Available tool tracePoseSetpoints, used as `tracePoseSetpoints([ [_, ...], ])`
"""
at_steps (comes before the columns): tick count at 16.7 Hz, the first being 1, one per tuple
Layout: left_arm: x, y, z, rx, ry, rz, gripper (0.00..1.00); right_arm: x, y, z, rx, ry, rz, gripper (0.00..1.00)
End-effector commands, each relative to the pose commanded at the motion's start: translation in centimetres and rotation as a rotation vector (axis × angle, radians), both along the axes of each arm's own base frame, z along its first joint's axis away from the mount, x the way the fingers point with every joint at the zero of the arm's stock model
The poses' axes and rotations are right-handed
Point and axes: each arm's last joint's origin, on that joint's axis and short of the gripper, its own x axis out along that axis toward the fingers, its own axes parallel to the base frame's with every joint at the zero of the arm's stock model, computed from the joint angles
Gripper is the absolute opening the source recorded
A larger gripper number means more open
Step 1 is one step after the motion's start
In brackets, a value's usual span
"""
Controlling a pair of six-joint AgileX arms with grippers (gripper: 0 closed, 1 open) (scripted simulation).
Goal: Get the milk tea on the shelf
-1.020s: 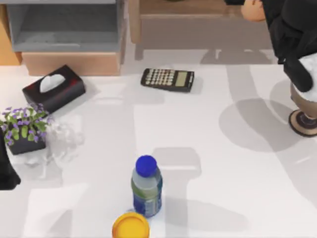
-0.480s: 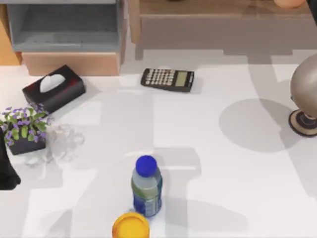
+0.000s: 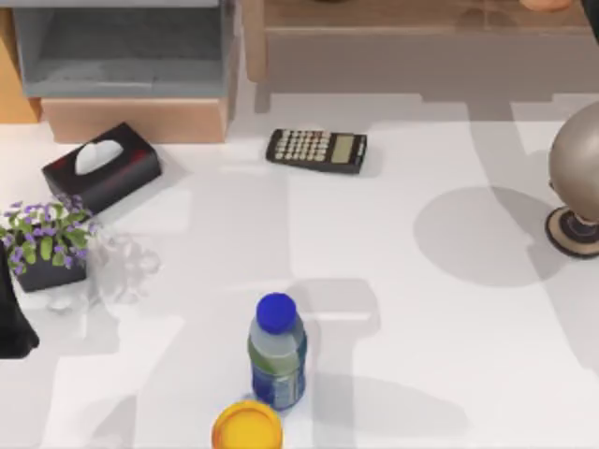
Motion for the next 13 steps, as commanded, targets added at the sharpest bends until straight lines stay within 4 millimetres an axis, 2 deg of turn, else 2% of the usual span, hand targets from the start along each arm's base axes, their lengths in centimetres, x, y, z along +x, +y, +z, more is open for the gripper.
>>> tracePoseSetpoints([
  [8,0.0,0.0,0.0,0.0,0.0,0.0,1.0,3.6,-0.2,-2.4,-0.002,0.001,-0.003,0.0],
  [12,0.0,0.0,0.0,0.0,0.0,0.0,1.0,3.7,-0.3,-2.4,-0.001,-0.001,-0.003,0.0],
  [13,0.0,0.0,0.0,0.0,0.0,0.0,1.0,3.7,-0.3,-2.4,-0.001,-0.001,-0.003,0.08],
])
